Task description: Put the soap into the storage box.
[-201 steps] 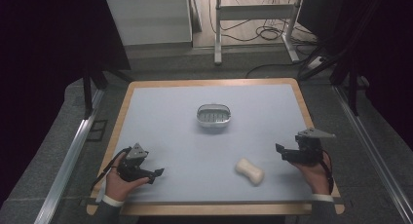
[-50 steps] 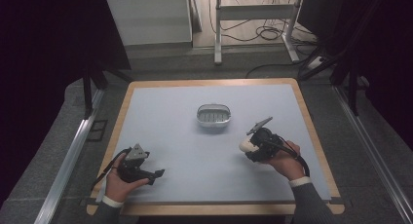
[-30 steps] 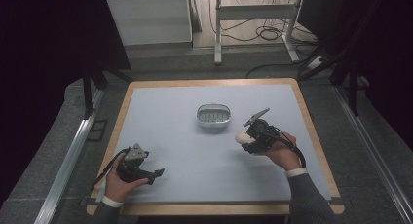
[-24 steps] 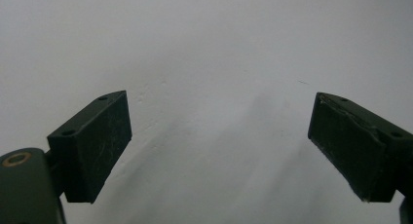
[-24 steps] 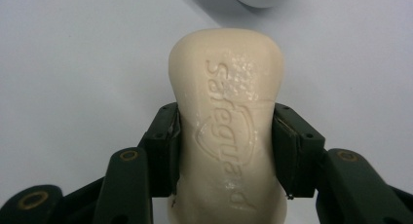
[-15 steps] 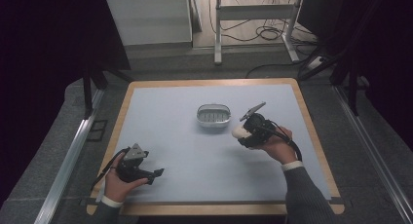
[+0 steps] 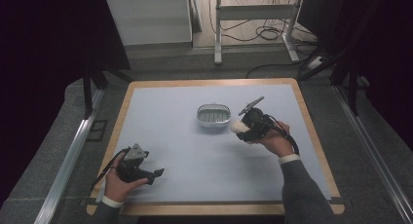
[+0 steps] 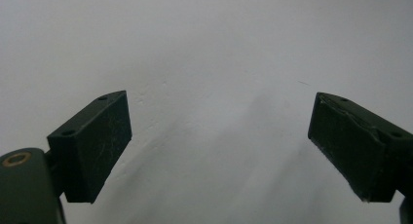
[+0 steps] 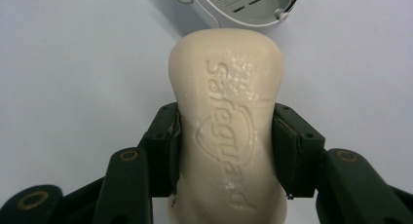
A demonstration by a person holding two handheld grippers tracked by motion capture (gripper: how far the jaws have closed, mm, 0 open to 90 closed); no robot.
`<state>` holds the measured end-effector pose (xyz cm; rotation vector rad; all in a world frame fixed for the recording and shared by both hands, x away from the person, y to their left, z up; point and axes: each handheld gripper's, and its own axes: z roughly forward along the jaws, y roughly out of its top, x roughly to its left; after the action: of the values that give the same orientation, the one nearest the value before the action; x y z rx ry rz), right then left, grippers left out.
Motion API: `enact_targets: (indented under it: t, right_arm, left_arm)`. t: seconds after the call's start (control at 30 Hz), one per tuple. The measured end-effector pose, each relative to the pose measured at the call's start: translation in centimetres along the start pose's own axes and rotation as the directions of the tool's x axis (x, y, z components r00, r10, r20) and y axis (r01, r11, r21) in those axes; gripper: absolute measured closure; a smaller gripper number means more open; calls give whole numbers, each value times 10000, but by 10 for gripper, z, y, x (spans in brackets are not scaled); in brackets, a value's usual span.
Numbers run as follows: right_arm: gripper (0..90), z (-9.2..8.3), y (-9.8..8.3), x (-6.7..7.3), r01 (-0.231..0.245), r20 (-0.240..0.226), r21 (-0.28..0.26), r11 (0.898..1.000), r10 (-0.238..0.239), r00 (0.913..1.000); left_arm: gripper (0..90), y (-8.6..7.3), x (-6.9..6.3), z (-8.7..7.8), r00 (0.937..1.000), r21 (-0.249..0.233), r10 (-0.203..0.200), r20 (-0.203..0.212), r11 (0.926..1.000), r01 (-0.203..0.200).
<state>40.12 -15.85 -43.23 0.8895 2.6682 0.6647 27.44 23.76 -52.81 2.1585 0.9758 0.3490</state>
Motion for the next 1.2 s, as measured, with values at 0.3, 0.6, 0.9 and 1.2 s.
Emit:
enact_targets:
  t: [0.3, 0.6, 0.9, 1.2]
  right_arm:
    - [491, 6, 6, -4, -41, -9, 43, 10000, 41, 10000]
    - [491, 8, 13, -7, -21, -36, 46, 10000, 21, 10000]
    - [491, 8, 23, -10, 88, 36, 42, 10000, -88, 10000]
    - [491, 15, 38, -13, 376, -3, 188, 9991, -376, 9993]
  left_arm:
    - [91, 0, 0, 0, 10000, -19, 8, -22, 10000, -8]
    - [91, 0, 0, -1, 10000, -35, 3, -18, 10000, -3]
    - [91, 0, 0, -1, 10000, -45, -1, -16, 10000, 0]
    - [91, 0, 1, -2, 10000, -78, 6, -48, 10000, -7]
